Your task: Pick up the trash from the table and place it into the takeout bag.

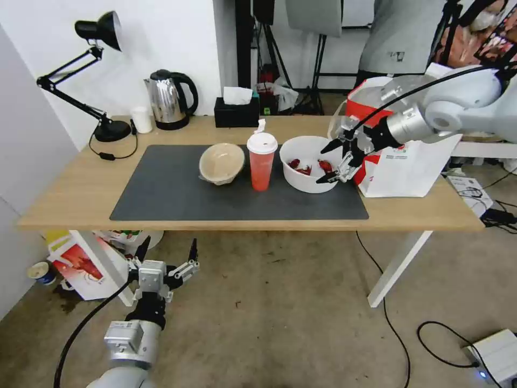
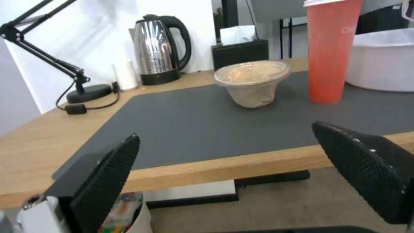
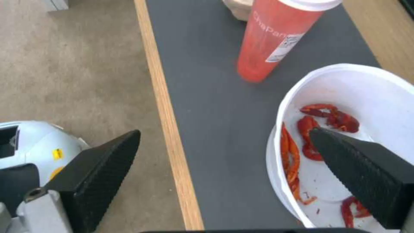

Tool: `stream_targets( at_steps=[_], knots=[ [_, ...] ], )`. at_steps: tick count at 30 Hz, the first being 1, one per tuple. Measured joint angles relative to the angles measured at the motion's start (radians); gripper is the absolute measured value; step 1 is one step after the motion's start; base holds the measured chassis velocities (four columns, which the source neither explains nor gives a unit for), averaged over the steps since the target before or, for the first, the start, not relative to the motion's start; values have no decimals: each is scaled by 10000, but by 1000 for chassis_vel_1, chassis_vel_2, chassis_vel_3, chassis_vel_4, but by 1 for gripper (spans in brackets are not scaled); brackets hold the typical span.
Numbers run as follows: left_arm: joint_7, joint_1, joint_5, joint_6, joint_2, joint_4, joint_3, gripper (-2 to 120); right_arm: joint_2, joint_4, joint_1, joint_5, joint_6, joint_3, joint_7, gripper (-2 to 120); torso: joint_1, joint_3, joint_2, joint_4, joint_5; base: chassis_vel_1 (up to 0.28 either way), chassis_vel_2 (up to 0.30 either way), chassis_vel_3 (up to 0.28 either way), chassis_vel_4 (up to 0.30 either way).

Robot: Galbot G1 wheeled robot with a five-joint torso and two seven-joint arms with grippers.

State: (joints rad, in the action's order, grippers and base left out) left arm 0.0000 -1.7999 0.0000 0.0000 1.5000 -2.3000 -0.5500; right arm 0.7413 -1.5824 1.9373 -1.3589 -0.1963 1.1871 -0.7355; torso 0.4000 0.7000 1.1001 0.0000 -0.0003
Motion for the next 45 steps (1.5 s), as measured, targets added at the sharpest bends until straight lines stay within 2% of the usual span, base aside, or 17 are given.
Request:
stream_targets(
  at_steps=[18, 45],
  knots=[
    [0, 0, 0, 0, 0, 0, 0, 100, 724, 1055, 1570, 164, -306, 1011, -581, 100, 0, 0, 0, 1, 1, 0, 0, 0, 0],
    [0, 0, 0, 0, 0, 0, 0, 100, 894, 1917, 2541, 809, -428, 1833, -808, 100, 0, 0, -1, 1, 2, 0, 0, 0, 0]
  ],
)
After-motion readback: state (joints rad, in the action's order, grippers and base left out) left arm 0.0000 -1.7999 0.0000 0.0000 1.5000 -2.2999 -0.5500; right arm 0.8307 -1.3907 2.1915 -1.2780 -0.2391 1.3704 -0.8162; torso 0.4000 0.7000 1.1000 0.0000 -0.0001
